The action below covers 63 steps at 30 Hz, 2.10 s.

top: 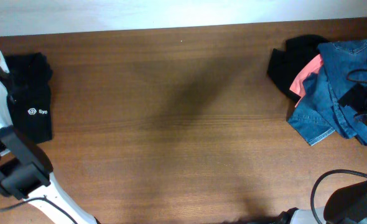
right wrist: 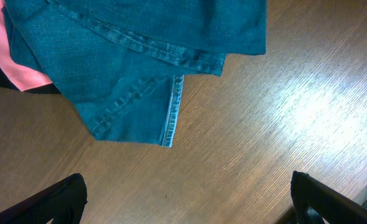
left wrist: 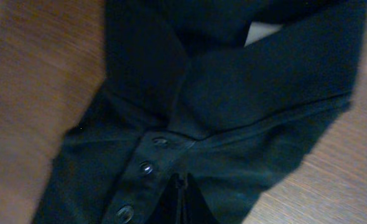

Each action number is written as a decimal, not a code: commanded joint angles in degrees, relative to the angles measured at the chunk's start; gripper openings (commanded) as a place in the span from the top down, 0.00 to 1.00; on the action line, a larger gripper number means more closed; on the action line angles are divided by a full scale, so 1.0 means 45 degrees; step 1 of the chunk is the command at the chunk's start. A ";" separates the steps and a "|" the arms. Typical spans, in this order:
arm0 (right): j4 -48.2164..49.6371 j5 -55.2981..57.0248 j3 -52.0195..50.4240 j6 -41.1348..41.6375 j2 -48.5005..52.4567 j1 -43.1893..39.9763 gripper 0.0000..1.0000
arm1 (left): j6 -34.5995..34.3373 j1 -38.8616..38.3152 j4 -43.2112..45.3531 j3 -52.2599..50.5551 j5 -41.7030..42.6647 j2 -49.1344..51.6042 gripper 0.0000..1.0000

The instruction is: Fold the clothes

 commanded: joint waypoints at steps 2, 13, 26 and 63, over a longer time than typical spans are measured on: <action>0.0005 0.0155 0.0029 0.0058 0.0039 -0.0058 0.01 | -0.0170 0.0296 0.0044 0.0170 0.0034 0.1316 0.99; 0.0005 0.0155 0.0029 0.0058 0.0039 -0.0058 0.01 | 0.0063 0.1137 0.0121 0.0228 0.0981 0.2633 1.00; 0.0005 0.0155 0.0029 0.0058 0.0039 -0.0058 0.01 | -0.0185 0.0058 -0.0510 0.2171 0.1817 -0.1943 0.53; 0.0005 0.0160 0.0029 0.0058 0.0039 -0.0058 0.01 | 0.2458 -0.2647 -0.1015 -0.0389 -0.1054 0.1666 1.00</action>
